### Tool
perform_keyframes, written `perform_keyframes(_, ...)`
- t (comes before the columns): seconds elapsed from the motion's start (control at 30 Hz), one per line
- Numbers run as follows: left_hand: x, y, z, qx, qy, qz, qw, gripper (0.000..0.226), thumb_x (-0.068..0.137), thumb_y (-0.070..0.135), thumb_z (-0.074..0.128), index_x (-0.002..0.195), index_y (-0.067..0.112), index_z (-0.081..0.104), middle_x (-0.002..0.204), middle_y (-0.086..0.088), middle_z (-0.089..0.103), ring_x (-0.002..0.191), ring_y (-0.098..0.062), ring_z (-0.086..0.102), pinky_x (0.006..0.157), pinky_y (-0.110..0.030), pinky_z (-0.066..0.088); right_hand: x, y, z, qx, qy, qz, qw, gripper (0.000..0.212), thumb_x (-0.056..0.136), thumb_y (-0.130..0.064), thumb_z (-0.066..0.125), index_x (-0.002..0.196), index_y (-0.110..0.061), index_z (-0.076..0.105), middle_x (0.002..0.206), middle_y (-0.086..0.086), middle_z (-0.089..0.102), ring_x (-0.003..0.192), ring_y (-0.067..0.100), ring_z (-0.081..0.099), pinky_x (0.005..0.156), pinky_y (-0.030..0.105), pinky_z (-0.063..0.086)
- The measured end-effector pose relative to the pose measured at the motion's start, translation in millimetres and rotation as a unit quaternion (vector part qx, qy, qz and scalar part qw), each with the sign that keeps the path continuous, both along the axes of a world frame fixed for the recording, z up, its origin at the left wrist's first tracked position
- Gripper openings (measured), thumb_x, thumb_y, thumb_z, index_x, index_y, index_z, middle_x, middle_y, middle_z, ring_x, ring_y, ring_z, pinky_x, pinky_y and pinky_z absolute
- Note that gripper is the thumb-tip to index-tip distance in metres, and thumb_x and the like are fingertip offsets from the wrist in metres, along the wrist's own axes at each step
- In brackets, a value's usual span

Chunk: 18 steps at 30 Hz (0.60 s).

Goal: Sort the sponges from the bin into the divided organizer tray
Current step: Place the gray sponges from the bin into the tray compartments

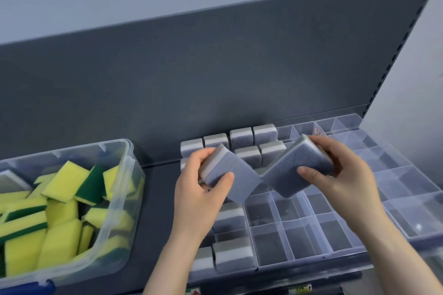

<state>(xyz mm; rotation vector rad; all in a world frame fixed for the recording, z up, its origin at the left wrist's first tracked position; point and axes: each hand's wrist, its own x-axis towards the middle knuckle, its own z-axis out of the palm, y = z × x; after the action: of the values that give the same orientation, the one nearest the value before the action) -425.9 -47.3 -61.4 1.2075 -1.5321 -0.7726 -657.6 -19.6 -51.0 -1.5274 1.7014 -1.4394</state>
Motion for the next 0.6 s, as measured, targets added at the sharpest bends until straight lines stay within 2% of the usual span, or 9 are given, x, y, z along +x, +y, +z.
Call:
perform_keyframes(0.1, -7, 2, -3, 0.015, -0.026, -0.007, 1.000, 0.038, 0.070, 0.030, 0.068, 0.103, 0.045, 0.054, 0.095, 0.023, 0.060, 0.087, -0.002, 0.059, 0.059, -0.013, 0.048, -14, 1, -7, 0.013, 0.003, 0.014, 1.000, 0.058, 0.069, -0.005, 0.078, 0.100, -0.049, 0.056, 0.096, -0.026, 0.065, 0.087, -0.004, 0.060, 0.070, 0.014, 0.047)
perform_keyframes(0.23, -12, 3, -5, 0.008, -0.083, -0.010, 0.996, 0.038, 0.068, 0.034, 0.068, 0.099, 0.049, 0.051, 0.095, 0.027, 0.058, 0.089, 0.000, 0.058, 0.062, -0.011, 0.046, -31, 2, -19, 0.026, 0.015, 0.041, 0.999, 0.058, 0.067, -0.003, 0.079, 0.097, -0.047, 0.056, 0.090, -0.021, 0.067, 0.083, 0.000, 0.060, 0.068, 0.010, 0.046)
perform_keyframes(0.47, -24, 4, 0, -0.005, -0.136, -0.020, 0.991, 0.035, 0.066, 0.033, 0.069, 0.092, 0.043, 0.048, 0.089, 0.022, 0.056, 0.083, -0.003, 0.055, 0.062, -0.008, 0.042, -46, 5, -41, 0.045, -0.014, 0.078, 0.996, 0.056, 0.067, 0.002, 0.078, 0.093, -0.042, 0.057, 0.091, -0.022, 0.065, 0.082, 0.000, 0.060, 0.066, 0.008, 0.045)
perform_keyframes(0.6, -29, 8, -10, 0.020, -0.151, -0.044, 0.987, 0.038, 0.069, 0.031, 0.072, 0.094, 0.044, 0.047, 0.092, 0.022, 0.055, 0.086, -0.004, 0.056, 0.064, -0.014, 0.048, -49, 4, -53, 0.063, -0.035, 0.082, 0.994, 0.052, 0.067, 0.003, 0.078, 0.092, -0.039, 0.059, 0.090, -0.018, 0.066, 0.082, 0.004, 0.061, 0.068, 0.017, 0.048)
